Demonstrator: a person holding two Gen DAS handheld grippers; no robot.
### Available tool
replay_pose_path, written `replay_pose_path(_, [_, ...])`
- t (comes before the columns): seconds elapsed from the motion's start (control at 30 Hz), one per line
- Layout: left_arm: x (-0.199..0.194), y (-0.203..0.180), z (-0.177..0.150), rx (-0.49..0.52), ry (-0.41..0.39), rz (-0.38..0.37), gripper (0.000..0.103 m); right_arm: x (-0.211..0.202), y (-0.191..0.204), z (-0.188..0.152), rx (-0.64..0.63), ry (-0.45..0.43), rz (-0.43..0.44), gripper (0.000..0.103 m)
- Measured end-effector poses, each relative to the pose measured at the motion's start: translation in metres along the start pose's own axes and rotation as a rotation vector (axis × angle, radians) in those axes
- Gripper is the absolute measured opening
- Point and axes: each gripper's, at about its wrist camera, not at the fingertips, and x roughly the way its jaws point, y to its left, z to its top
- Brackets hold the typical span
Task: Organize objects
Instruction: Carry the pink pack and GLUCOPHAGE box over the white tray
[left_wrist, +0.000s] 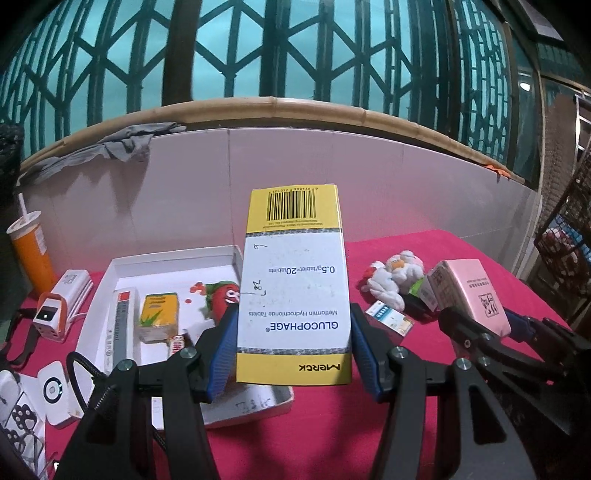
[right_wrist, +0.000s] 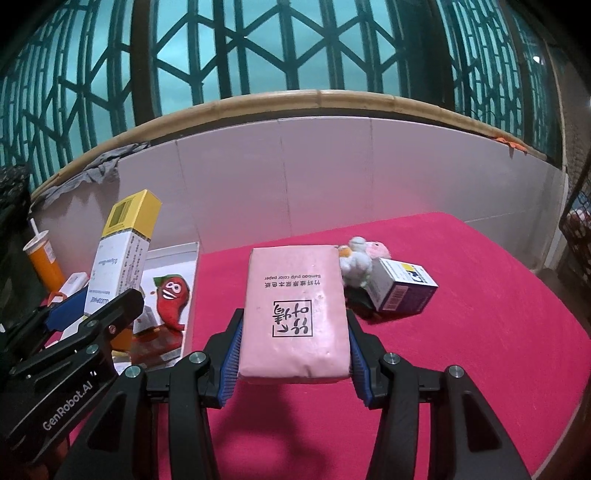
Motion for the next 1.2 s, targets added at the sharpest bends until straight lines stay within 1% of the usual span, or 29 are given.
replay_pose_path(0.27, [-0.002,0.028,0.002,-0.036,-0.004,0.038,0.056,0.002,0.028,0.005,-0.049,-0.007,0.019,0.054])
replay_pose_path(0.5, [-0.003,0.058,0.003,-0.073,-0.002,0.088,0.056,0.005,0.058,0.01,-0.098,-0.015,0.051,0.054])
replay_pose_path(0.9, [-0.003,0.11,0.014,-0.104,-0.009,0.202,0.056,0.018,0.11,0.024,-0.183,-0.022,0.106,0.054])
replay_pose_path(1.2, [0.001,0.147,0.014,-0.122,0.016,0.273,0.056,0.033,0.147,0.026,-0.238,-0.004,0.161,0.054])
